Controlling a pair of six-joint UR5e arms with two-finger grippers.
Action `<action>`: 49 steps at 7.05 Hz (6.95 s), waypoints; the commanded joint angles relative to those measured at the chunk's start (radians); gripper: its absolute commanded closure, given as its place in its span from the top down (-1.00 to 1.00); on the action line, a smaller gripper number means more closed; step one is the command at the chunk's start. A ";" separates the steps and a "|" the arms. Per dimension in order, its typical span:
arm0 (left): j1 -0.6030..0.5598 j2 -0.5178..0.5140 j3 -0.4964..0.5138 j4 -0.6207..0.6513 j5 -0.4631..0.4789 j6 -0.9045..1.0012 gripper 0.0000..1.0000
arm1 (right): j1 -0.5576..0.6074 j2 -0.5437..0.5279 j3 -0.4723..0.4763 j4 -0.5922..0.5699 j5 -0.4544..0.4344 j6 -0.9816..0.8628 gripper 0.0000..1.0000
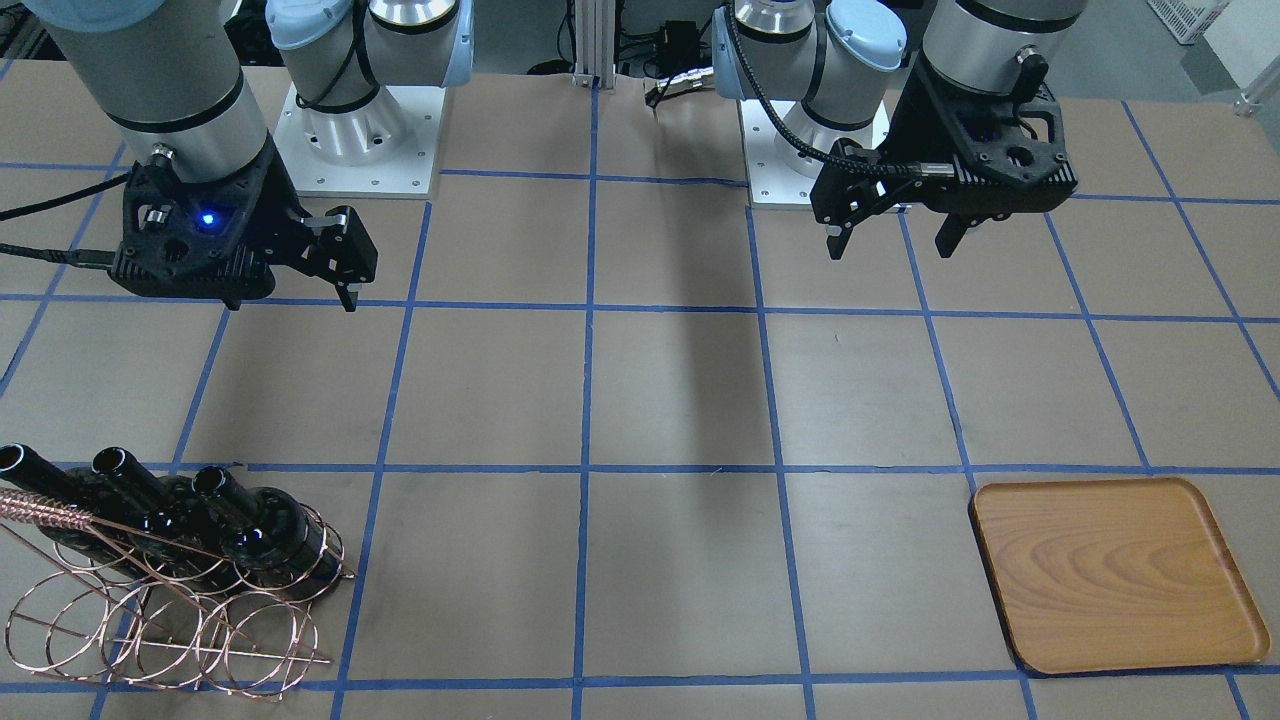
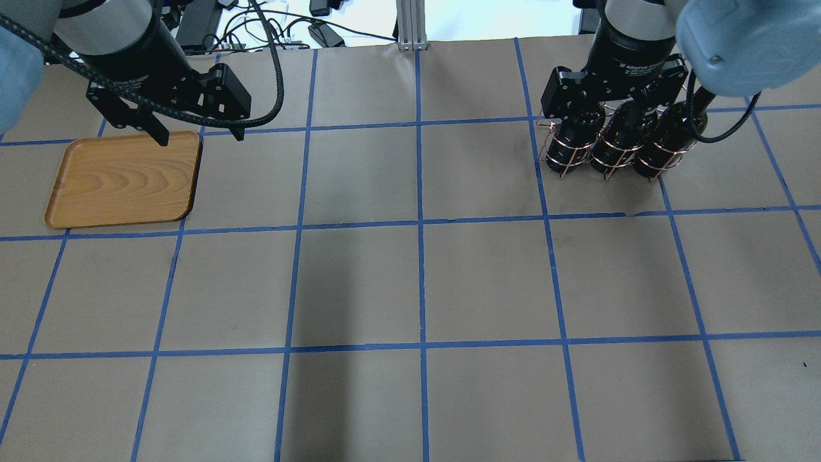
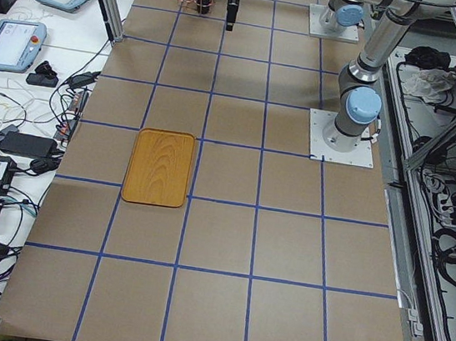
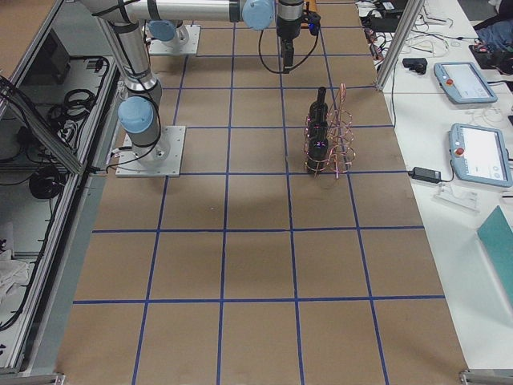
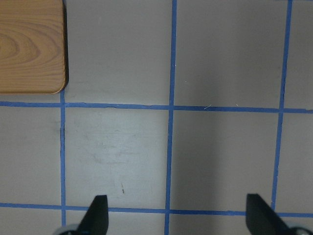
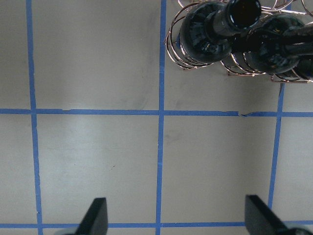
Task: Take wine from basket and place on tray
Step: 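Lower the right gripper over the wine bottles in the copper rack, then close the right gripper on the neck of the nearest dark bottle, then lift the bottle out of the rack with the right gripper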
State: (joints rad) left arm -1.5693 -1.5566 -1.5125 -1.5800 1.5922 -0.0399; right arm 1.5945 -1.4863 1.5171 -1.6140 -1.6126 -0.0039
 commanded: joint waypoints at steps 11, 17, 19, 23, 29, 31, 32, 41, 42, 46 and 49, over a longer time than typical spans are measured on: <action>0.000 0.001 0.000 0.000 0.000 0.000 1.00 | -0.056 -0.015 -0.003 -0.012 -0.004 -0.001 1.00; 0.000 0.001 0.000 0.000 0.000 -0.002 1.00 | -0.236 -0.017 0.000 -0.107 0.080 -0.273 0.75; 0.000 0.001 0.000 0.000 0.000 0.000 1.00 | -0.289 0.042 0.002 -0.176 0.127 -0.324 0.71; 0.000 0.001 0.000 0.000 0.000 0.000 1.00 | -0.289 0.167 0.002 -0.288 0.126 -0.312 0.60; 0.000 0.001 0.000 0.000 0.000 0.000 1.00 | -0.278 0.196 0.002 -0.333 0.125 -0.271 0.36; -0.002 0.001 0.000 0.000 0.000 0.000 1.00 | -0.278 0.196 0.002 -0.337 0.126 -0.271 -0.02; 0.000 0.001 0.000 0.000 0.000 0.000 1.00 | -0.278 0.196 0.002 -0.339 0.126 -0.271 -0.20; -0.002 0.003 0.000 0.000 0.000 0.000 1.00 | -0.262 0.184 -0.067 -0.244 0.096 -0.294 -1.00; 0.000 0.003 0.000 0.000 0.000 0.000 1.00 | -0.246 0.182 -0.092 -0.221 0.085 -0.294 -1.00; 0.000 0.004 0.000 -0.002 0.000 0.002 1.00 | -0.231 0.089 -0.141 -0.051 0.051 -0.294 -1.00; 0.000 0.004 0.000 -0.002 0.000 0.000 1.00 | -0.231 0.008 -0.181 0.118 0.049 -0.295 -1.00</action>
State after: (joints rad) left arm -1.5698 -1.5524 -1.5125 -1.5815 1.5923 -0.0394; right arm 1.3637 -1.4472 1.3550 -1.5630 -1.5622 -0.2980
